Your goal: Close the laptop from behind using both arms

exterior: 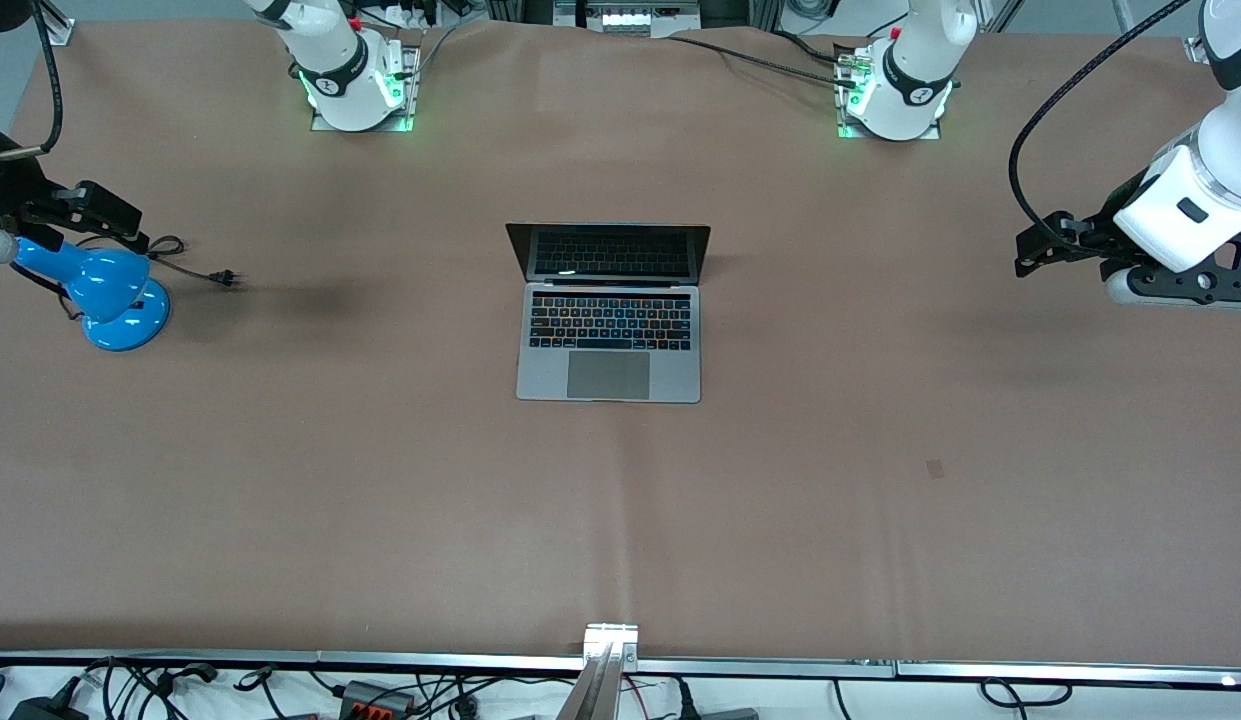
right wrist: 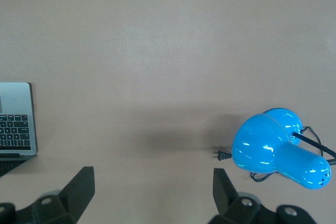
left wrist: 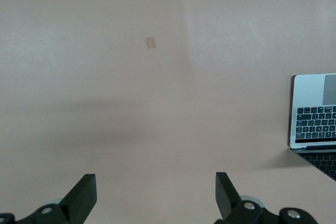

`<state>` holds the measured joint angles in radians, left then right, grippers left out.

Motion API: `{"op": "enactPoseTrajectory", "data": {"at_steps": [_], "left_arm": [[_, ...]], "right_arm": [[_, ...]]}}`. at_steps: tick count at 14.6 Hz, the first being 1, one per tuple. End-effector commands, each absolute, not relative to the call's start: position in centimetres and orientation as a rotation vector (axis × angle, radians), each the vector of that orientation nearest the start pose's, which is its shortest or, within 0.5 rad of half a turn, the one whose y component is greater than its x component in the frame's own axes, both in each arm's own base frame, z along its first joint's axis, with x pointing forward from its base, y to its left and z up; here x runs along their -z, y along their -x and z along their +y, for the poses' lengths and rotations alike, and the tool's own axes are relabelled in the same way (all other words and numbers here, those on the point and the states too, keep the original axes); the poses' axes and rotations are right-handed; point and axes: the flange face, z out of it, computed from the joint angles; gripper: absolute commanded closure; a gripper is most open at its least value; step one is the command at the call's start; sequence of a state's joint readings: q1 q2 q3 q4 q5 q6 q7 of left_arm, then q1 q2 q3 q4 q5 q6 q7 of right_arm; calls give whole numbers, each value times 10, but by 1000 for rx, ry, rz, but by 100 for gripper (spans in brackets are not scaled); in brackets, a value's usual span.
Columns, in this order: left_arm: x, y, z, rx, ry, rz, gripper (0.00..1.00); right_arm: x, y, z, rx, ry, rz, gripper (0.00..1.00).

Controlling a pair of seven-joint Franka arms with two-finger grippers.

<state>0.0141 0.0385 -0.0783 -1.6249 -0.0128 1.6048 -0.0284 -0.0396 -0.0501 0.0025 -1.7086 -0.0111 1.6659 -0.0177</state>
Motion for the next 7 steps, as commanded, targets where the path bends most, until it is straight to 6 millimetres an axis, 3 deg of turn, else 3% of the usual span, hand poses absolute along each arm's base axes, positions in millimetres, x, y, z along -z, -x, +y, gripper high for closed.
{"op": "enactPoseTrajectory", "data": {"at_steps": [1,7], "left_arm": [[-587,-559,-35,-99,3169,44,0],[-587,-556,-37,-117,3169,42,0]], "right_arm": [[-601,-538,-23,10,3134,23,0],[-600,-540,-21,12,3135,13,0]]}}
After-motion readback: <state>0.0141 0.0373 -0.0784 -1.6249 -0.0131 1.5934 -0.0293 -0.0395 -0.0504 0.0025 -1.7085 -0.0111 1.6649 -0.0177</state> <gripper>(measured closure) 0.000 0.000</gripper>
